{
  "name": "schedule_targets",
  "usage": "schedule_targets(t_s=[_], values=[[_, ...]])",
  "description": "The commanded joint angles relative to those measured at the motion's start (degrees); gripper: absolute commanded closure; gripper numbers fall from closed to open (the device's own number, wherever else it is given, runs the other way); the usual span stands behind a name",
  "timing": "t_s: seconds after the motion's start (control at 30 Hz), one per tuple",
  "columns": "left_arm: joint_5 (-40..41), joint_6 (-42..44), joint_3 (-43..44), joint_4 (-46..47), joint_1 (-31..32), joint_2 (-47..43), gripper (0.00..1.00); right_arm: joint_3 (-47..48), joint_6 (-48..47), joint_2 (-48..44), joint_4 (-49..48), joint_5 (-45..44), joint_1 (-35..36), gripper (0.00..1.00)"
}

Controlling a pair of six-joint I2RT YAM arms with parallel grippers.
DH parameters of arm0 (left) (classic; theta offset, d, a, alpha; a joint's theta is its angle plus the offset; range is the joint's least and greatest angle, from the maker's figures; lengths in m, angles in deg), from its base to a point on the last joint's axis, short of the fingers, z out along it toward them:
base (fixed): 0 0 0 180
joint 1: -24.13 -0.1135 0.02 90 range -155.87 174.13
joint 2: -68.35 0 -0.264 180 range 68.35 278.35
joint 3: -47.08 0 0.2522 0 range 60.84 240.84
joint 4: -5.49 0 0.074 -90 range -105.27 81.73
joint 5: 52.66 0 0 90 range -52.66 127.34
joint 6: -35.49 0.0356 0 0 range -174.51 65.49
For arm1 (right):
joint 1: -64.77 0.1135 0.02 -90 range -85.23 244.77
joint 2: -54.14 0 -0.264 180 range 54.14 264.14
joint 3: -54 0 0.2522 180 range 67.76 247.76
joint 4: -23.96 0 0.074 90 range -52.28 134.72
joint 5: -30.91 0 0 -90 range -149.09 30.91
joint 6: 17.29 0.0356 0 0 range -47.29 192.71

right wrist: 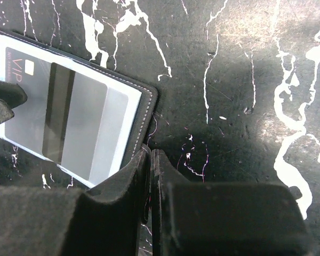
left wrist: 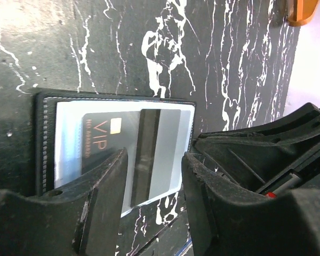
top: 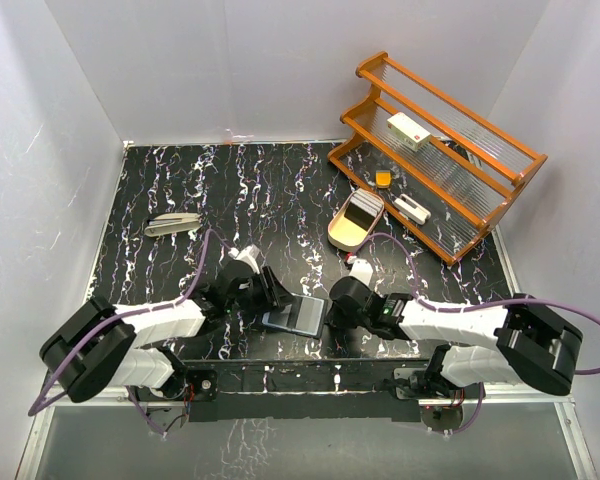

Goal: Put the credit cards into the card holder
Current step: Insert the credit card into the card holder.

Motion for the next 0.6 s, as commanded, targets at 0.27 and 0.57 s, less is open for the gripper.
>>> schedule_targets(t_s=[0.27, 0.57], values=[[-2.5, 0.3, 1.2, 0.4, 0.1, 3.5, 0.56, 0.1, -0.7, -0.7, -4.1, -0.7, 0.3, 0.93], [-5.7, -4.1, -0.6, 8.3, 1.1, 8.0, 0.6, 0.5, -0.9, 0.4, -4.8, -1.1, 0.3, 0.94]])
